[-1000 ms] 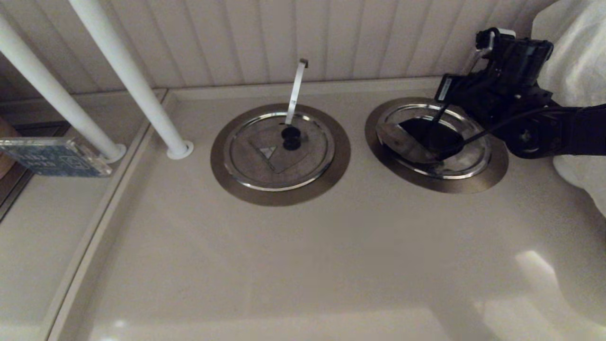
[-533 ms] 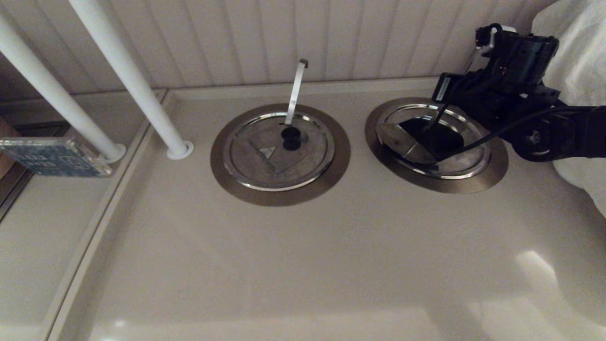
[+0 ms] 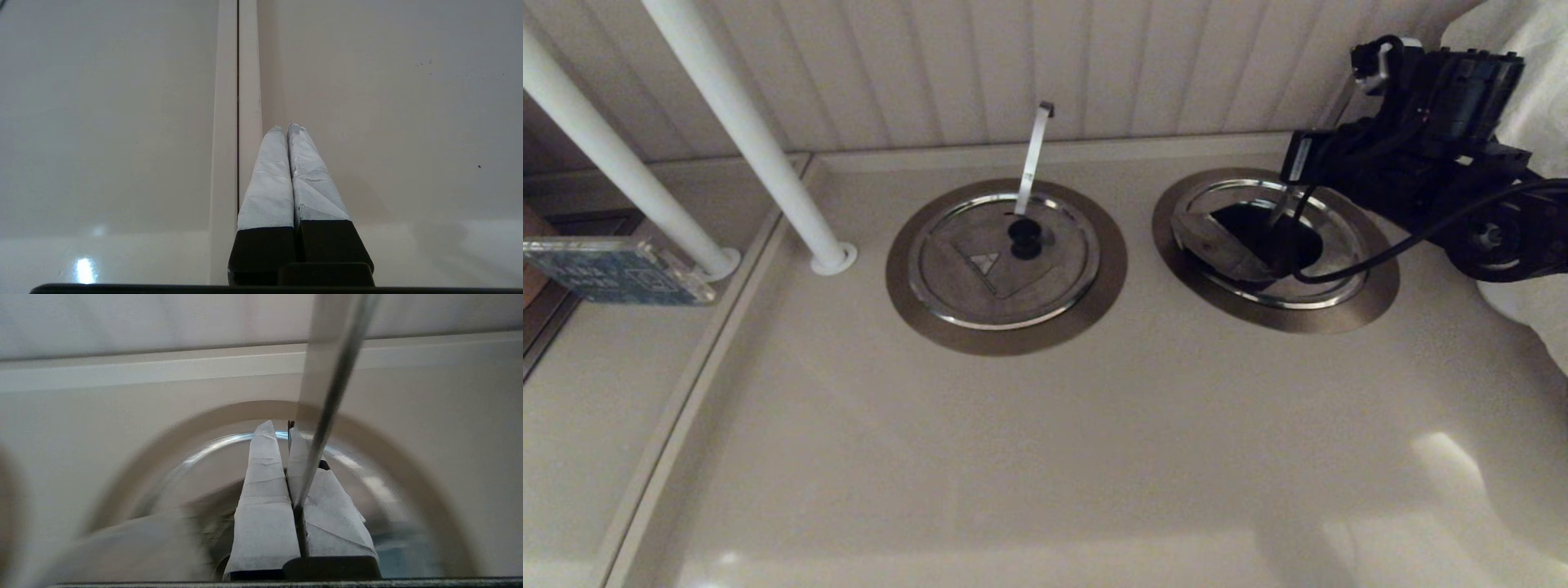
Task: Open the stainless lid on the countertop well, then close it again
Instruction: Stir with a spoon
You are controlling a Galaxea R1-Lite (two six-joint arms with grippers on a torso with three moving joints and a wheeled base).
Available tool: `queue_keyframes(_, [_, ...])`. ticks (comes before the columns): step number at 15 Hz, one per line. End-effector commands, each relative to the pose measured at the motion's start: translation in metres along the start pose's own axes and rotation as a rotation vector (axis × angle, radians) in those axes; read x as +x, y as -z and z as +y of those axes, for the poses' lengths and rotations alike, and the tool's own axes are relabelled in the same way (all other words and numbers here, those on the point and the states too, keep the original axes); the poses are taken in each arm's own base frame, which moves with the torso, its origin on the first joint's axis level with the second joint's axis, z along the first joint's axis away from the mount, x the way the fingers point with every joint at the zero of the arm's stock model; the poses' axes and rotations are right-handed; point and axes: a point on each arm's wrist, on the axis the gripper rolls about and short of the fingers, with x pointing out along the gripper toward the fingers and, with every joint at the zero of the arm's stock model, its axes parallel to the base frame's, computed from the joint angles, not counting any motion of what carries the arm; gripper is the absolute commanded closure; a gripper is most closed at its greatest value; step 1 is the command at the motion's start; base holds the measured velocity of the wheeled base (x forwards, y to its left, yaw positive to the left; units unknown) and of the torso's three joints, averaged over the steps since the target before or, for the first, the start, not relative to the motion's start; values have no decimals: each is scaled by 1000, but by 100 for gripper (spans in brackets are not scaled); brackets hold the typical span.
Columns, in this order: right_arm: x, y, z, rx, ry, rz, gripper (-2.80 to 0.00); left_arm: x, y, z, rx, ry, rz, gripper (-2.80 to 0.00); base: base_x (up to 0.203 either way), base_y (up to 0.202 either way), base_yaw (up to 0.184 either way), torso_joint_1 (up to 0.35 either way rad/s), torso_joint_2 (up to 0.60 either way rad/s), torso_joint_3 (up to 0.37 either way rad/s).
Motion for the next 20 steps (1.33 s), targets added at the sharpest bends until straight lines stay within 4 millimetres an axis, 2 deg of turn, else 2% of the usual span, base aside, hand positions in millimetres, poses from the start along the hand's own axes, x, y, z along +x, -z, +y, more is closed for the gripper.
queue_keyframes(1, [4,1,-12,-17,34,-4,0,0,0,0,-1,0,-1,0,0,0,0,0,0,0])
queue_keyframes(7, [20,9,-10,-4,47,-12,0,0,0,0,0,0,-2,0,0,0,0,0,0,0])
queue_keyframes(10, [34,15,-4,42,56,-89,0,0,0,0,-1,0,0,0,0,0,0,0,0,0])
queue_keyframes(14, [21,6,13,88,10,-99,0,0,0,0,-1,0,-1,0,0,0,0,0,0,0])
queue_keyframes(18, [3,-9,10,85,-21,-81,0,0,0,0,1,0,-1,0,0,0,0,0,0,0])
queue_keyframes(20, [2,-8,6,67,-18,-68,0,0,0,0,1,0,-1,0,0,0,0,0,0,0])
